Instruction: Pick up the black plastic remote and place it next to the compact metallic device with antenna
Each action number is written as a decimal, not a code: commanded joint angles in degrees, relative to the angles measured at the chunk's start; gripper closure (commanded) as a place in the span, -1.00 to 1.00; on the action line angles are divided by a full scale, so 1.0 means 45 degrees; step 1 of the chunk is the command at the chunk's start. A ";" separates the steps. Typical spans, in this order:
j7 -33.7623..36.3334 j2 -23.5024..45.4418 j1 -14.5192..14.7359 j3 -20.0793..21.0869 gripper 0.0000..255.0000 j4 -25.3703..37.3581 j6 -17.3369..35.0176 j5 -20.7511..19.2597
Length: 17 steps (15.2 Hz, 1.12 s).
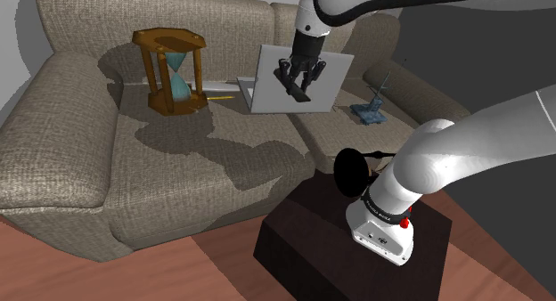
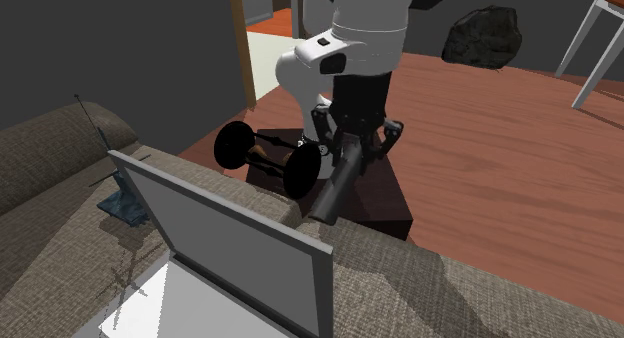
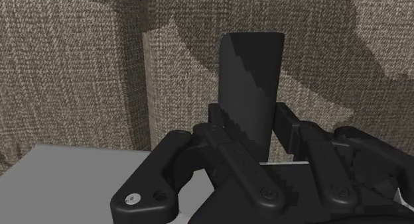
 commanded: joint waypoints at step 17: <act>-0.0036 -0.0098 -0.0056 -0.0136 1.00 0.3045 -0.3144 -0.0094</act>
